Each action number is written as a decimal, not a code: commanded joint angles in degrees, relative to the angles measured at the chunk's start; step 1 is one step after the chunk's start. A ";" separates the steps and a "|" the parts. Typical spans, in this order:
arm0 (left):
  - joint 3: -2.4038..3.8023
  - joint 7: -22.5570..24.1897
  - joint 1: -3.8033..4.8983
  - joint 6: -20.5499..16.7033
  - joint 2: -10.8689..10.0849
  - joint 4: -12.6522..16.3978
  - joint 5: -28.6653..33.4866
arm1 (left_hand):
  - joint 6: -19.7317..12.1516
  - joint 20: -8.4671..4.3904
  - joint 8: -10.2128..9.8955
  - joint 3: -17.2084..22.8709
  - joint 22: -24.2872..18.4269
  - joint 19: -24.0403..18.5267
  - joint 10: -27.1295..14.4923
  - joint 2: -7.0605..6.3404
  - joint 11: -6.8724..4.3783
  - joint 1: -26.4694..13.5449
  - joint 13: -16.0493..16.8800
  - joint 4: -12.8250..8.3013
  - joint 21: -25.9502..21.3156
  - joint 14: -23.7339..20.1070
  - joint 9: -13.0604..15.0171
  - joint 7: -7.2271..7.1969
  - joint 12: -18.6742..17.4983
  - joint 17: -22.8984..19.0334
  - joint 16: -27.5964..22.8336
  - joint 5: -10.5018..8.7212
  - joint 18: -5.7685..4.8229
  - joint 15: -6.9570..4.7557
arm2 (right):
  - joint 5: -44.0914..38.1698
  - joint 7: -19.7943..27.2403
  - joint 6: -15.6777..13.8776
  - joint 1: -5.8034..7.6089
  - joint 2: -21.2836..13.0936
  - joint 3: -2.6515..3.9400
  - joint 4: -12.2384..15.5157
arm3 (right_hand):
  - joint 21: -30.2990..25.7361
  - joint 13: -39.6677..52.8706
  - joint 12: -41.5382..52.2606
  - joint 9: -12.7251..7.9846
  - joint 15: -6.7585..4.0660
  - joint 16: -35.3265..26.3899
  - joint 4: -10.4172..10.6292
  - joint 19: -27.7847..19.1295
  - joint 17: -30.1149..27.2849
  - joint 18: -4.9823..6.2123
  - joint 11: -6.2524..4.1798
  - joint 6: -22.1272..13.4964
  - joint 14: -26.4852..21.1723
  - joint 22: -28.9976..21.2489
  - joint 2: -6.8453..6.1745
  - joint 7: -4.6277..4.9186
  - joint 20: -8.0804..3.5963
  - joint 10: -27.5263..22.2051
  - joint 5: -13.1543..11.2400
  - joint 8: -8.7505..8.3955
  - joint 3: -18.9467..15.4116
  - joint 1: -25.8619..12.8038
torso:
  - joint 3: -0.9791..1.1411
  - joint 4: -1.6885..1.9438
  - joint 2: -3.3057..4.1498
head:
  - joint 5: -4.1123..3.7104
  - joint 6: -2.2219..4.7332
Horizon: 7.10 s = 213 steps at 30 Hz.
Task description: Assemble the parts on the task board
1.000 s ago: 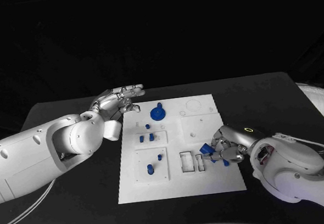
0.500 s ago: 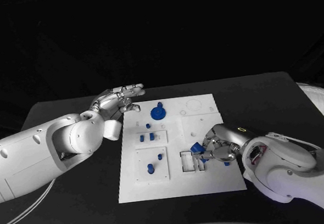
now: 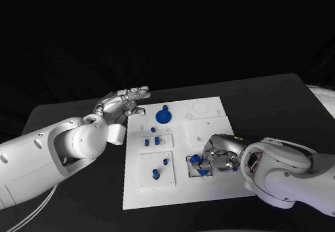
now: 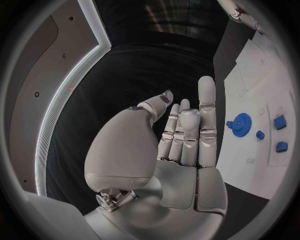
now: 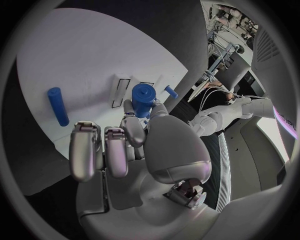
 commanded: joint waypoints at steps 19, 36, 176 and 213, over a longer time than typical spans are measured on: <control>0.03 0.24 0.01 0.97 -0.13 0.23 -0.16 | -0.58 0.27 0.41 -0.29 -0.09 -0.24 -0.40 0.45 0.07 -0.19 -0.03 0.00 -0.22 -0.32 0.03 0.04 0.34 -0.09 0.27 0.02 0.51 0.09 | -4.83 -0.71 2.95 0.23 2.02 0.01 -2.09 | -0.46 14.89 12.97 7.73 -0.74 -0.09 0.16 1.16 9.22 -0.97 -3.53 3.74 4.93 -0.75 0.73 -3.69 -0.68 6.15 -7.55 1.45 -5.25 -10.11 | 0.04 0.08 -0.04 | 0.07 -0.15; 0.03 0.12 0.02 0.99 -0.40 0.31 -0.16 | -0.63 0.28 0.44 -0.34 -0.10 -0.25 -0.47 0.46 0.09 -0.24 -0.03 0.02 -0.23 -0.33 0.03 0.05 0.39 -0.11 0.28 0.02 0.51 0.10 | -7.56 0.17 0.59 0.17 0.66 0.01 0.28 | -0.36 15.28 13.03 10.47 -0.82 0.03 -1.71 1.32 9.64 -1.05 -3.62 3.42 5.03 -0.33 -0.78 -3.80 -0.72 6.38 -12.02 1.51 -7.78 -8.42 | 0.15 0.06 0.00 | 0.08 -0.28; 0.03 -0.63 0.01 1.82 -0.82 0.99 -1.36 | -1.14 0.43 0.91 -0.73 -0.20 -0.33 -1.22 0.88 0.18 -1.04 -0.02 0.56 -0.33 -0.52 0.03 0.13 1.14 -0.55 0.40 0.02 0.52 0.22 | 6.33 0.18 -2.26 -1.81 -2.39 0.02 -1.80 | -0.17 17.68 14.83 10.85 -0.27 0.08 -10.49 1.58 10.31 -1.19 -3.02 6.36 5.16 0.87 -8.82 -3.05 -0.12 7.34 -1.36 -8.26 31.66 -6.86 | 0.05 -0.05 -0.17 | -0.73 -0.69; 0.03 -0.75 0.03 1.84 -0.87 1.09 -1.60 | -1.31 0.47 0.96 -0.85 -0.22 -0.34 -1.44 0.86 0.22 -1.19 -0.03 0.64 -0.36 -0.56 0.02 0.17 1.24 -0.65 0.41 0.02 0.51 0.26 | 4.59 0.07 1.43 -1.62 -1.07 0.02 -2.67 | 0.11 17.63 14.47 14.49 -1.26 0.43 -7.03 1.77 11.03 -1.31 -4.23 8.63 5.28 1.49 -7.62 -4.52 -0.99 7.40 -3.30 -4.72 25.70 -11.22 | 0.12 -0.08 -0.13 | -0.49 -0.94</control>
